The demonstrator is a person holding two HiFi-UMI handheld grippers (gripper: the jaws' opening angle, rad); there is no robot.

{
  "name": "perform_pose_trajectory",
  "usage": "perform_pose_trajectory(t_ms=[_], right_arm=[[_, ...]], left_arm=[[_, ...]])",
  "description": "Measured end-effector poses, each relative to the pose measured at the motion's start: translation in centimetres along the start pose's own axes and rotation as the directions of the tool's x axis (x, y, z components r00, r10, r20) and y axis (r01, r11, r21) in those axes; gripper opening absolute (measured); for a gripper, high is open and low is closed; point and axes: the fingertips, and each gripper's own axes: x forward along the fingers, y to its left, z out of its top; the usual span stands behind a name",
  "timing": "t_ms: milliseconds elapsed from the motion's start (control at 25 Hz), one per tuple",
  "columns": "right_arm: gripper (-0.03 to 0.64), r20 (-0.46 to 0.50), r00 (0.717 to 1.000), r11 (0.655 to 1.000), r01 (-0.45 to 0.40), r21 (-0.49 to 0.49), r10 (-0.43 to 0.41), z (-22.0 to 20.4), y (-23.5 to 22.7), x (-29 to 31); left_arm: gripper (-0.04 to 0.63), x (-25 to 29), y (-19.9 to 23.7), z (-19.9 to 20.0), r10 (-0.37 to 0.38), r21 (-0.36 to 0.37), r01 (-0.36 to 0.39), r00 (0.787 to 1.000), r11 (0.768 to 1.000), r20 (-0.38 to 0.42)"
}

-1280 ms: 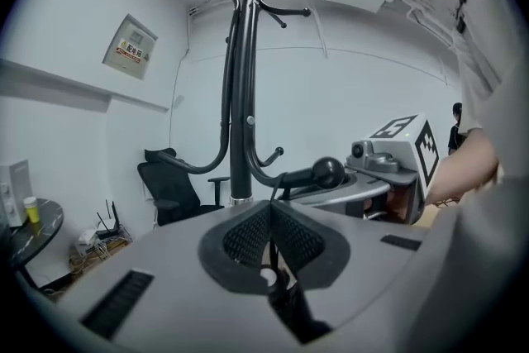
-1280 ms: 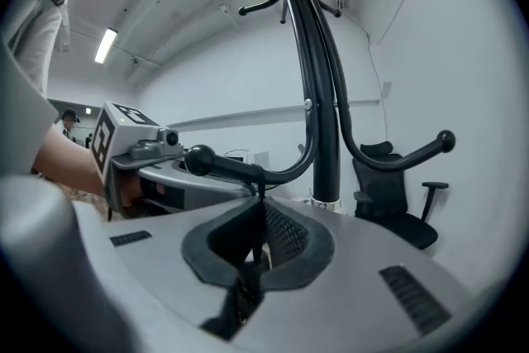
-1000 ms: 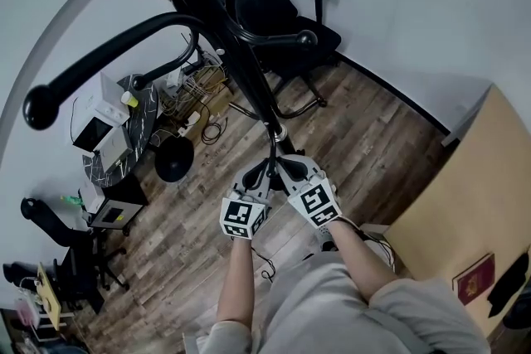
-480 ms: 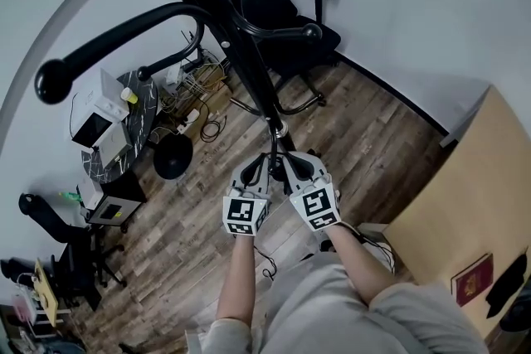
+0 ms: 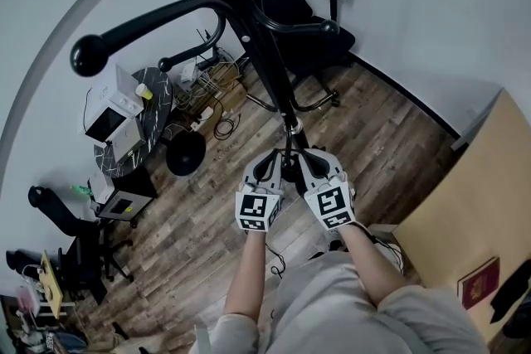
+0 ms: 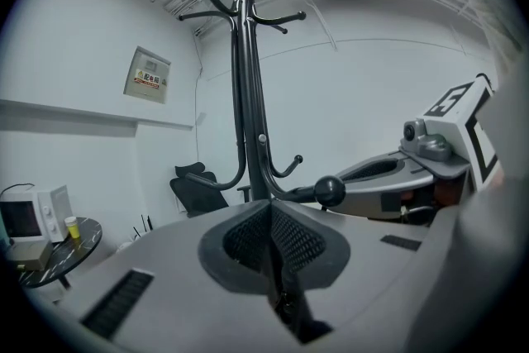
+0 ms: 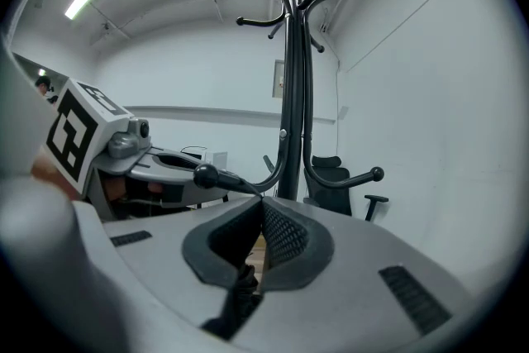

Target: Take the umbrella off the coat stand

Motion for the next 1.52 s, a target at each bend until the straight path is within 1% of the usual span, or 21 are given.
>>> perform_pose_trajectory(t_ms=[240, 440, 560, 760, 1000, 1200, 1360, 1520], right_arm=[[0.011, 0.009, 1.0, 1.0, -0.001, -0.008, 0.001, 0.6, 0.4, -0.5], [0.011, 0.012, 1.0, 1.0, 0.001, -0.023, -0.001, 0.8, 0.5, -0.9], [0.011, 0.019, 1.0, 1.0, -0.003, -0.03, 0.003, 0.8, 1.0, -1.2], [0.011, 0.026, 1.0, 0.999, -0.009, -0.051, 0.01, 1.6, 1.3, -1.5], [0.011, 0.054, 0.999, 0.997, -0.005, -0.072, 0.009, 2.9, 2.3, -1.8], [0.011, 0.057, 0.998, 0.996, 0.012, -0.09, -0.007, 3.3, 2.8, -3.0], [0.011, 0.072, 0.997, 0.996, 0.03, -0.088, -0.024, 3.8, 3.4, -4.2], [0.011, 0.089, 0.995, 0.995, 0.045, -0.092, -0.037, 4.4, 4.2, -5.7]], left_arm=[[0.023, -0.5, 0.0, 0.4, 0.007, 0.01, -0.007, 1.0, 1.0, 0.002], [0.023, -0.7, -0.4, 0.1, -0.01, 0.054, 0.01, 1.0, 0.998, -0.016], [0.023, -0.9, -0.2, 0.2, -0.009, 0.059, 0.009, 1.0, 0.998, -0.003], [0.023, -1.5, -0.1, 0.7, 0.012, 0.051, -0.011, 1.0, 0.999, -0.011], [0.023, -2.7, 0.3, 1.5, 0.042, 0.037, -0.042, 0.999, 0.998, -0.003], [0.023, -3.7, -0.2, 2.4, 0.056, 0.039, -0.057, 0.998, 0.998, 0.03], [0.023, -4.5, -0.8, 2.8, 0.077, 0.066, -0.08, 0.996, 0.995, 0.044], [0.023, -5.7, -1.6, 3.4, 0.095, 0.056, -0.098, 0.994, 0.994, 0.059]])
